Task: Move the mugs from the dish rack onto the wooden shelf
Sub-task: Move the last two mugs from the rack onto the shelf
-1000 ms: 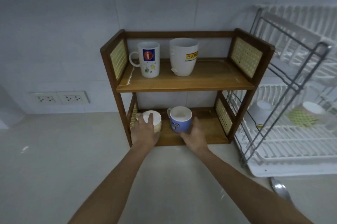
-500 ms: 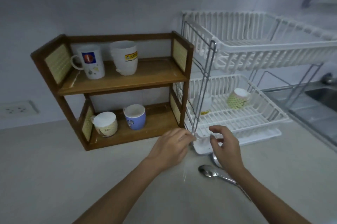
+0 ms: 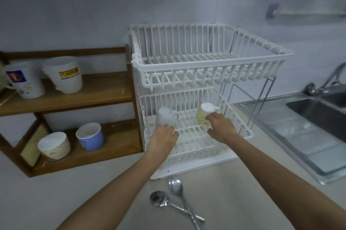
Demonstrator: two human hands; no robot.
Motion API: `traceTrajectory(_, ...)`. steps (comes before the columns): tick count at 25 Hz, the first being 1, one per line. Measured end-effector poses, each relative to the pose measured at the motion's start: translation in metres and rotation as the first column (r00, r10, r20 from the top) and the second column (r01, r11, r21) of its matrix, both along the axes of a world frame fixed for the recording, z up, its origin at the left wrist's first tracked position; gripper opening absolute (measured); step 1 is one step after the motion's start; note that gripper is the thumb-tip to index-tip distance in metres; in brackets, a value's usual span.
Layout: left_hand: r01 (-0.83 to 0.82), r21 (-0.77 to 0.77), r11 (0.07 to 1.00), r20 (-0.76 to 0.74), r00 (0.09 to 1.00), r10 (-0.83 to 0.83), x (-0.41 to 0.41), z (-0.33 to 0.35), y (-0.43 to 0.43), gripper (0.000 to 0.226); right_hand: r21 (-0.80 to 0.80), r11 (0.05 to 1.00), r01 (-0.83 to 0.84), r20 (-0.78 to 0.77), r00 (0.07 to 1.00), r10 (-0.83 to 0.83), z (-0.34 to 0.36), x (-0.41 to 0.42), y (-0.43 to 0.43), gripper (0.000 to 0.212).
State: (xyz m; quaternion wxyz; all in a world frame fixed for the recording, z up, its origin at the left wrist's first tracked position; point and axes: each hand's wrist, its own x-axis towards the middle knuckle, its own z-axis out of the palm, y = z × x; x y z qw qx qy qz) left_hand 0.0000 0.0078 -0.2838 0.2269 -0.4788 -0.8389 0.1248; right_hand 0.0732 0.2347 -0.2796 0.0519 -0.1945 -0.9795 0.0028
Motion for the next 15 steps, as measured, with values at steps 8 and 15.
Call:
traceTrajectory(8, -0.303, -0.611, 0.731, -0.486, 0.873, -0.044, -0.042, -0.017, 0.056, 0.071, 0.561, 0.708, -0.429, 0.389, 0.892, 0.232, -0.013, -0.055, 0.056, 0.060)
traceTrajectory(15, -0.433, -0.695, 0.573, -0.575, 0.814, -0.082, -0.062, -0.024, 0.071, 0.095, 0.769, 0.442, -0.462, 0.454, 0.881, 0.132, -0.039, -0.087, 0.061, 0.088)
